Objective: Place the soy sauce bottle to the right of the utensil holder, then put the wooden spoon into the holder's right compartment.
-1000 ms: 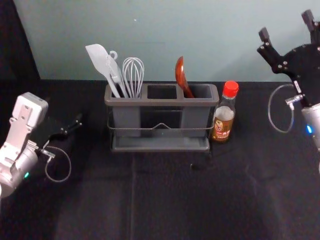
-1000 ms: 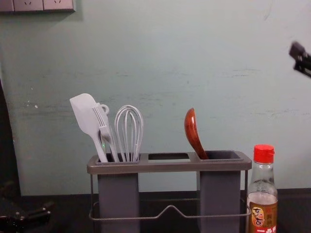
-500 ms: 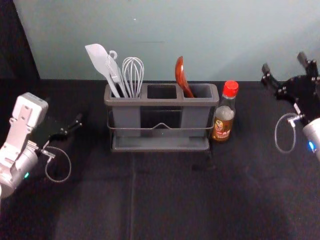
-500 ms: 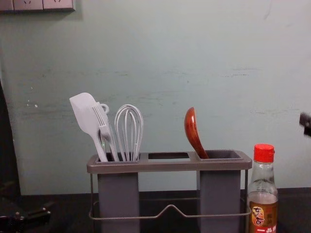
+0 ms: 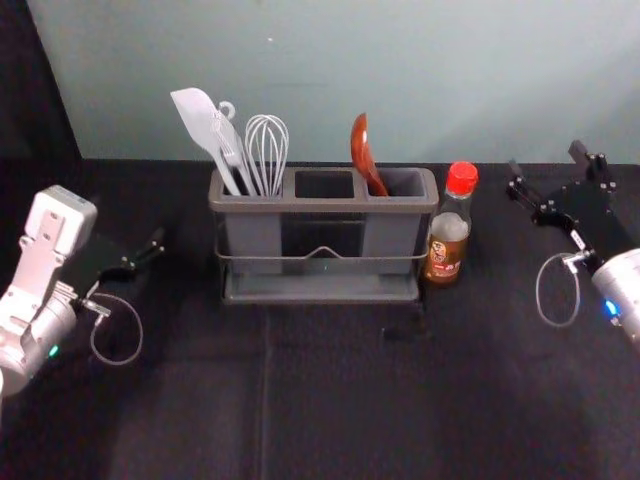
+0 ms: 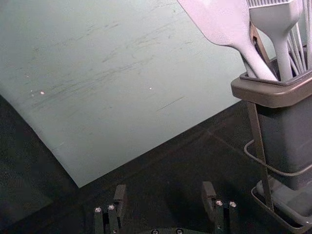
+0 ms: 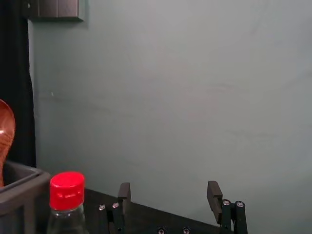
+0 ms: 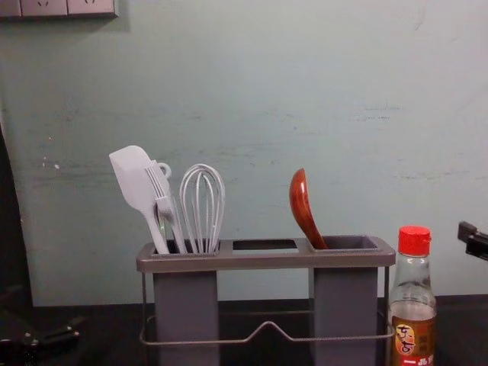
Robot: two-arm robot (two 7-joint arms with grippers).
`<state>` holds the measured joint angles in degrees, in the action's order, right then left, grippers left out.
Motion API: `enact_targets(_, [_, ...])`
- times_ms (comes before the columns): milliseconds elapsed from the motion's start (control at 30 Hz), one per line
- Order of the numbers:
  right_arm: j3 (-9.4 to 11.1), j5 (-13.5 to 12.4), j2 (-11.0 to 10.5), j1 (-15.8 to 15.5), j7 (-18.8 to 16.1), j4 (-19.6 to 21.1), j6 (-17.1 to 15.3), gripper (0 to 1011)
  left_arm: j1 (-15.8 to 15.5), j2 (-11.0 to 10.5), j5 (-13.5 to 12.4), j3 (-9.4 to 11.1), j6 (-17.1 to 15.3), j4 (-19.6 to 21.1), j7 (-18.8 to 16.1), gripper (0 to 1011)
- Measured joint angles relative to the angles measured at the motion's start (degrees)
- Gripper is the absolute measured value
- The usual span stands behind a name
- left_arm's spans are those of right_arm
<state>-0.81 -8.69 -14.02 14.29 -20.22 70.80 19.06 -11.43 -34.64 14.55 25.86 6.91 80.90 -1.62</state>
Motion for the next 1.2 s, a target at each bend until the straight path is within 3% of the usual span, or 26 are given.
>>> enact_targets(467, [-0.1,-0.3,-0.2,-0.1,0.0,0.5,-0.9,1002,0.0,0.0,0.0,0.0,0.0,0.0,0.0,1000])
enact_targets(567, [-0.2,-0.7,-0.5,-0.3,0.8,1.6,-4.2,1002,0.0,0.0,0.0,0.0,0.0,0.0,0.0,1000])
enact_targets(667, [-0.4,-0.6,-0.7,-0.3,2.8,2.8,-9.4,1002,0.0,0.0,0.0,0.0,0.0,0.0,0.0,1000])
enact_targets(767, [-1.3,1.1,-0.8,0.2,5.8,3.3,-14.1,1002,0.0,0.0,0.0,0.0,0.0,0.0,0.0,1000])
enact_targets(900, [-2.2,2.7,-0.7,1.6,7.6,2.3,-17.8,1003,0.0,0.0,0.0,0.0,0.0,0.0,0.0,1000])
enact_targets(1067, [-3.5,4.3,-0.2,4.0,8.4,-1.6,-19.1,1002,0.0,0.0,0.0,0.0,0.0,0.0,0.0,1000])
enact_targets(1200, [-3.8,4.8,0.1,4.4,8.8,-2.4,-18.6,1002,0.0,0.0,0.0,0.0,0.0,0.0,0.0,1000])
